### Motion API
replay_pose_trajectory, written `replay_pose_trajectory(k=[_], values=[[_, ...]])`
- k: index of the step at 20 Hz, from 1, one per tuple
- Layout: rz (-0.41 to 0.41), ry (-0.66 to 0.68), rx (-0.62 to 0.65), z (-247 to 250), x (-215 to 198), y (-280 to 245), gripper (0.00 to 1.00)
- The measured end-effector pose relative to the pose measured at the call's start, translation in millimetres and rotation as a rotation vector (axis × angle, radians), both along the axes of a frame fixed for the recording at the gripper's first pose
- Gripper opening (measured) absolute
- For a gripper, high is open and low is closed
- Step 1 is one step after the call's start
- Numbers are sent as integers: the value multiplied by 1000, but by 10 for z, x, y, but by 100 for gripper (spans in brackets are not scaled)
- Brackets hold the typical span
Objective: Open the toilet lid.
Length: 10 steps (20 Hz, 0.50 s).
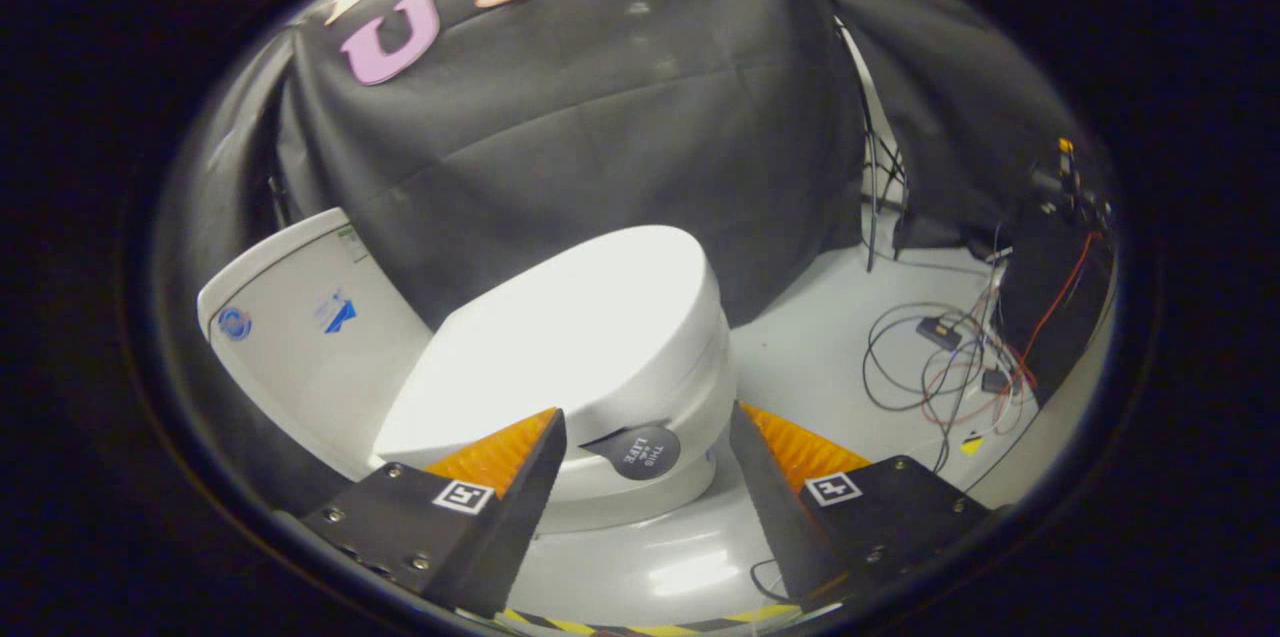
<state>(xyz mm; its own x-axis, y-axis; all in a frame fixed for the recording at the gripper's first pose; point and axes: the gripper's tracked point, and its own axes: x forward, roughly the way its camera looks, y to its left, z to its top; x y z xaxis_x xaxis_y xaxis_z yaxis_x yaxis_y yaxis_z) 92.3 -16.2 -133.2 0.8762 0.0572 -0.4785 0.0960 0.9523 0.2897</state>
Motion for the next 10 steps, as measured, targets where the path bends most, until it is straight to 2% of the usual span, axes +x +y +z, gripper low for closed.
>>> replay_pose_trajectory(k=[4,5,6,9,10], values=[[-21,87,157,-208,33,95,89],[-22,102,201,-224,33,136,83],[-28,111,241,-254,38,154,82],[-54,153,396,-347,74,216,72],[-64,168,444,-376,71,245,71]])
